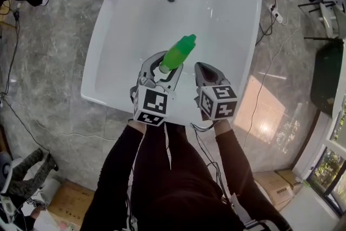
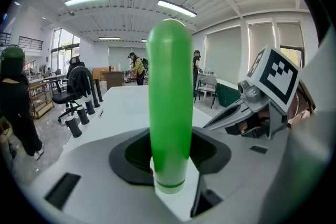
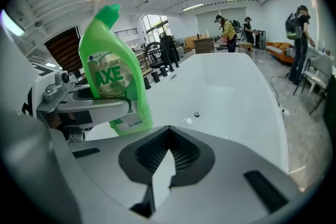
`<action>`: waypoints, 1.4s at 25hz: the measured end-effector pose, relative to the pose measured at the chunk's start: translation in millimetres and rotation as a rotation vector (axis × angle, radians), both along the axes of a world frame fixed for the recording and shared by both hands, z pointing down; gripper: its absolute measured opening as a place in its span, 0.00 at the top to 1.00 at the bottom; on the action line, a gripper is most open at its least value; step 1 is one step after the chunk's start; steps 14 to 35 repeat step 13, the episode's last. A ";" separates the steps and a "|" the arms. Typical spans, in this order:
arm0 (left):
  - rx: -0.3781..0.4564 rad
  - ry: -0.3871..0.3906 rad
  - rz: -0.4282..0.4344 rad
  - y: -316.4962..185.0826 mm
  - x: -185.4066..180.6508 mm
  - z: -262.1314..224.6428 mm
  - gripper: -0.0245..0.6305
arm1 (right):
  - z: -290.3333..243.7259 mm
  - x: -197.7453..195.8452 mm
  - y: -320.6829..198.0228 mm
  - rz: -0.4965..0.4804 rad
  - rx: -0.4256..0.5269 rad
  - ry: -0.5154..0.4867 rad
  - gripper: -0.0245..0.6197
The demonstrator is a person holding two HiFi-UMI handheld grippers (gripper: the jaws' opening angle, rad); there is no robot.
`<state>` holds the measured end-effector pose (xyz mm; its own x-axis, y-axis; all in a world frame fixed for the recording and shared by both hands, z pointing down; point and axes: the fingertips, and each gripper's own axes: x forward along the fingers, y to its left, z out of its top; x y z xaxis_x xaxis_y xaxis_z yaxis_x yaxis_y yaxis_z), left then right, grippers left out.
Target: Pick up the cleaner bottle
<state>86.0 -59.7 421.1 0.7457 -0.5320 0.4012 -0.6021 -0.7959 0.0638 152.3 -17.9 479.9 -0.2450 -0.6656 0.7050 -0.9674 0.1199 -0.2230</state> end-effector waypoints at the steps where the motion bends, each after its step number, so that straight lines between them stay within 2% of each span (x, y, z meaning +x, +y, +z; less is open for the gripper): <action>1: 0.000 0.001 0.002 0.0 1.0 0.4 0.67 | 0.9 0.7 0.2 0.000 -0.001 0.002 0.96; 35: 0.005 0.007 -0.001 -0.3 7.1 -0.1 0.67 | 4.2 6.8 -0.4 -0.006 -0.007 0.018 0.96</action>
